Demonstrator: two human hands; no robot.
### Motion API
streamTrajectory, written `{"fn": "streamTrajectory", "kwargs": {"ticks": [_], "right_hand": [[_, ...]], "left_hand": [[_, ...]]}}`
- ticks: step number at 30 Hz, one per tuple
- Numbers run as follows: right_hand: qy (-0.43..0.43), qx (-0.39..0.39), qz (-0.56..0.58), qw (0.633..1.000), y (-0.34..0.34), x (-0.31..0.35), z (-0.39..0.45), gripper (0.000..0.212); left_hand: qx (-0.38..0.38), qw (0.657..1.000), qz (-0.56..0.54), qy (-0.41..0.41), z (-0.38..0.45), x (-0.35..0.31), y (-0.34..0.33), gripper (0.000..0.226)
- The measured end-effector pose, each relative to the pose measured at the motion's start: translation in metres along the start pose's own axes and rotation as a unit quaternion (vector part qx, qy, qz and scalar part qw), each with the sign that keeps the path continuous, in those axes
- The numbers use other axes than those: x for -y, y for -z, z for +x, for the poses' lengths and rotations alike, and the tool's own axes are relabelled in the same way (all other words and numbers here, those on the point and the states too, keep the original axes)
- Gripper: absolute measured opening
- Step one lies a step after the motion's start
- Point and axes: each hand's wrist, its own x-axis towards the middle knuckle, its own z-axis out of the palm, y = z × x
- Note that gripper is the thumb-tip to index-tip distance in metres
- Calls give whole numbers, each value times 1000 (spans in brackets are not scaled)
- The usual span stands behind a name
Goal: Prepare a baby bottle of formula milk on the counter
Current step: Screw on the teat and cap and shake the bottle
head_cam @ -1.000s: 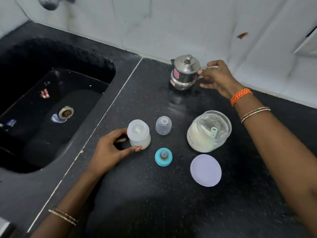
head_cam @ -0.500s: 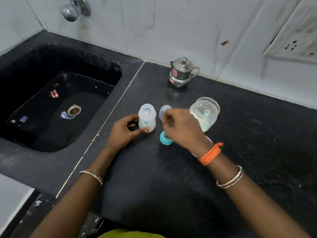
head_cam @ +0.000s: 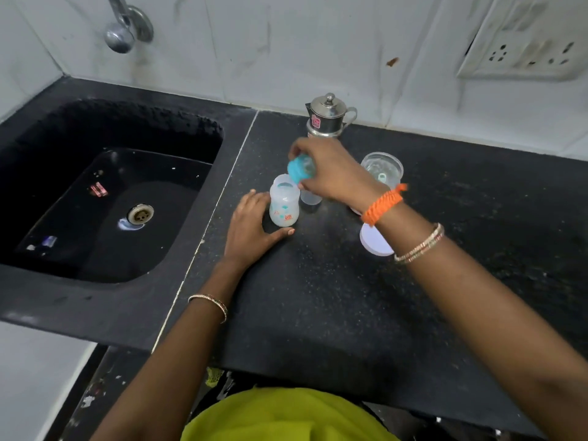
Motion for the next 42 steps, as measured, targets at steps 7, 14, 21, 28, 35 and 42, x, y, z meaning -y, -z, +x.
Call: {"fn": "streamTrajectory", "kwargs": {"ticks": [7,14,21,28,35,42], "right_hand": [[2,112,-88,990,-16,27,29,43],[-11,34,-173,984,-20,29,36,45],[-83,9,-202,976,-2,25,23,70],[59,94,-123,986,-11,34,23,64],[41,-53,-168,984,-23,20,22,76],[27,-10,-70,997,-35,12,22,78]], "left_hand": [[37,976,-204,74,12,-7,10,73],[-37,950,-301,71,6,-13,-3,49],[-42,950,-303,60,5,-14,-2,49],[-39,952,-300,53,6,-14,-2,49],[-29,949,-309,51,5,-13,0,50],[-23,951,-306,47,5,-13,0,47]]}}
